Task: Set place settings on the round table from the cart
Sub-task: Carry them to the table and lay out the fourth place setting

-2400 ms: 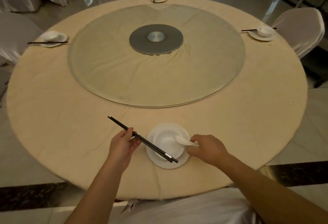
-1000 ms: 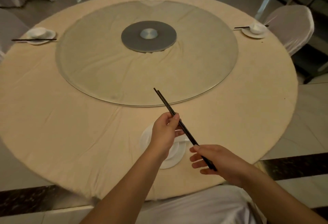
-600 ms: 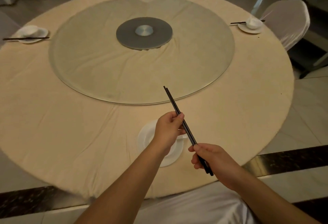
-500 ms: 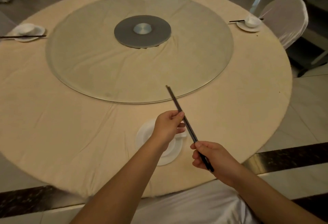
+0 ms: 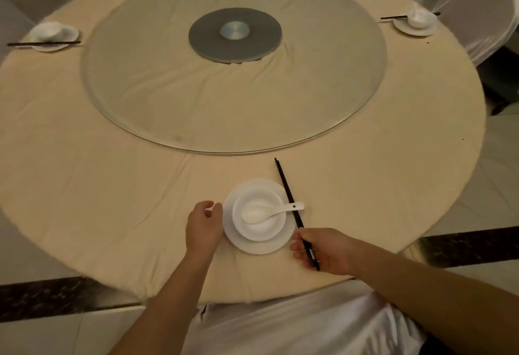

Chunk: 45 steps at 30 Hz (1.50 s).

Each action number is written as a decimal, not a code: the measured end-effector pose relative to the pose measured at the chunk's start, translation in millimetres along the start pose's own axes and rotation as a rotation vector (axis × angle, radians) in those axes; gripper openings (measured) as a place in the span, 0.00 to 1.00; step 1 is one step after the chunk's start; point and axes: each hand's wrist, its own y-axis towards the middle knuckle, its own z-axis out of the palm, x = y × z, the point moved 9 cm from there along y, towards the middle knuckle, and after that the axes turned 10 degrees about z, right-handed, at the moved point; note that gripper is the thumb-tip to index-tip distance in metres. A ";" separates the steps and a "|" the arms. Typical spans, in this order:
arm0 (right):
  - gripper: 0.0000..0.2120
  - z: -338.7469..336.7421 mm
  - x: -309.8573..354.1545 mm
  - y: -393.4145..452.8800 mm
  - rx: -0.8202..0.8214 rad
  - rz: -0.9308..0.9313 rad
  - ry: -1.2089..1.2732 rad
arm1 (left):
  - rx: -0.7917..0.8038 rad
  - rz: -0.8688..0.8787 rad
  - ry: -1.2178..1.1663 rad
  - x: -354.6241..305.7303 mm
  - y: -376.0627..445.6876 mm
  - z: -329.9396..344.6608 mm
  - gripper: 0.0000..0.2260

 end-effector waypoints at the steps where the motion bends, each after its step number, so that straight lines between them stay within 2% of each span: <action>1: 0.09 3.6 0.3 3.1 0.003 0.003 -0.028 | 0.015 -0.034 -0.024 6.7 -0.9 2.2 0.17; 5: 0.10 13.0 -1.1 6.6 0.019 0.044 -0.116 | 0.057 -0.108 -0.067 18.9 -1.3 7.6 0.17; 12: 0.01 9.9 2.7 1.7 -0.111 -0.024 -0.326 | 0.125 -0.096 -0.077 18.8 -1.8 18.2 0.08; 18: 0.05 20.6 15.2 0.0 -0.289 -0.154 -0.571 | 0.144 -0.093 -0.080 18.9 -3.8 22.5 0.08; 20: 0.11 24.9 19.6 -1.8 -0.334 -0.183 -0.674 | 0.151 -0.095 -0.089 19.6 -4.4 23.3 0.10; 22: 0.14 26.1 21.8 -3.3 -0.352 -0.192 -0.712 | 0.158 -0.096 -0.092 19.7 -4.5 23.5 0.11; 26: 0.12 16.3 19.2 -8.9 -0.407 -0.167 -0.840 | 0.156 -0.099 -0.108 19.3 -3.8 23.7 0.10; 29: 0.18 9.2 13.6 -12.8 -0.446 -0.135 -0.969 | 0.155 -0.094 -0.114 20.4 -4.3 24.3 0.09; 32: 0.21 10.8 9.2 -12.3 -0.442 -0.113 -1.044 | 0.159 -0.101 -0.139 22.3 -5.0 24.2 0.08; 39: 0.10 29.1 8.0 -8.4 -0.375 -0.148 -1.025 | 0.156 -0.119 -0.187 22.1 -7.2 24.2 0.07; 45: 0.10 29.3 8.9 -6.6 -0.383 -0.174 -1.067 | 0.158 -0.093 -0.176 18.8 -9.1 23.5 0.07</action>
